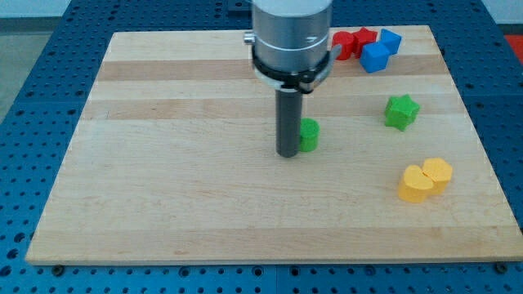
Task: Push the green circle into the green star
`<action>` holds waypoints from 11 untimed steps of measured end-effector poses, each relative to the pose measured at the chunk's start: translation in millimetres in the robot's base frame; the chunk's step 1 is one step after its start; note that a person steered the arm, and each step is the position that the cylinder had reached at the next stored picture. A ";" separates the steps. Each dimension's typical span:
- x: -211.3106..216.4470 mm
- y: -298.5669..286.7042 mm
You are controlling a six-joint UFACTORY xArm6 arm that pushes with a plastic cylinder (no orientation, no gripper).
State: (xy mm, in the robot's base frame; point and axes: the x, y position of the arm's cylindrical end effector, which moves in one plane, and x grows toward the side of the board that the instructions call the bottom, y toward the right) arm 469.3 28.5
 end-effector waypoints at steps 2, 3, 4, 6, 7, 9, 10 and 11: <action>-16.2 37.1; -18.6 32.9; -25.5 21.6; -37.8 34.6; -37.8 59.4; -44.3 76.8; -49.8 82.8; -54.0 92.8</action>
